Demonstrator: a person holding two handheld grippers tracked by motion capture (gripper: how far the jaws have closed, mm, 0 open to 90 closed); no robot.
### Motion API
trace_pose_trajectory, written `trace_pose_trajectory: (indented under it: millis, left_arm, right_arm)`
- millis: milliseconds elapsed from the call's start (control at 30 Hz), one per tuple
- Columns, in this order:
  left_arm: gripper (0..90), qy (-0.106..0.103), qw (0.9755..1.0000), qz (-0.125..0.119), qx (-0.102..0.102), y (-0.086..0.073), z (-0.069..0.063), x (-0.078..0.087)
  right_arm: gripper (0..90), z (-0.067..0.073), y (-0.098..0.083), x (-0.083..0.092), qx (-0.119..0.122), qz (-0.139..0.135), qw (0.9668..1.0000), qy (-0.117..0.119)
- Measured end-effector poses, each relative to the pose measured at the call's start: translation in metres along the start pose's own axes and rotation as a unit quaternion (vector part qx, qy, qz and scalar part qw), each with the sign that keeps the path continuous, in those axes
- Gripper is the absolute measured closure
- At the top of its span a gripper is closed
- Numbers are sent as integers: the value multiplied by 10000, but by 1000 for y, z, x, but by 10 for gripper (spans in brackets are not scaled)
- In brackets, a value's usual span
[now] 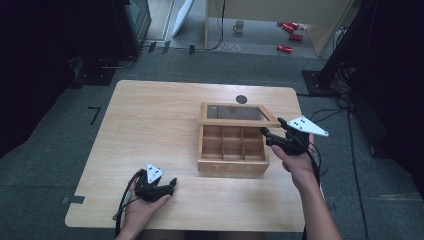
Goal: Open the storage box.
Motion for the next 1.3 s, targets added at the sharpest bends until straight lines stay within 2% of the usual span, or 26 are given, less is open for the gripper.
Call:
trace_pose_trajectory:
  millis: [100, 300, 433, 667, 767, 900, 1100, 1300]
  left_arm:
    - [277, 5, 10000, 3, 13, 0, 0, 0]
    - [278, -11, 10000, -2, 23, 1, -1, -1]
    - [279, -26, 10000, 2, 5, 1, -1, -1]
    - [283, -37, 10000, -3, 1, 1, 0, -1]
    - [283, -36, 10000, -4, -4, 1, -1, -1]
    - [284, -29, 10000, -2, -6, 1, -1, -1]
    - [285, -37, 10000, 0, -13, 1, -1, 0]
    - [285, -62, 10000, -5, -41, 1, -2, 0]
  right_arm:
    - [351, -4, 10, -4, 48, -70, 9999, 106]
    - [363, -15, 26, -15, 206, -145, 9996, 158]
    - [364, -24, 34, -20, 151, -238, 9991, 311]
    - [377, -33, 43, -25, 132, -381, 9981, 458]
    - [394, -41, 47, -30, 91, -445, 9969, 637]
    - [433, -49, 49, -35, 271, -420, 9959, 758]
    - [465, -58, 49, -48, 374, -364, 9958, 748]
    - [525, -67, 55, -54, 400, -377, 9957, 747]
Point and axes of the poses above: each handheld gripper's, and its own axes: x roughly backward along the jaws, y roughly out of its top, z roughly to its left, the point moved 5 cm from there along -x, roughly forward along the jaws, and after that the axes turned 12 degrees about y, right-handed, at the moved point
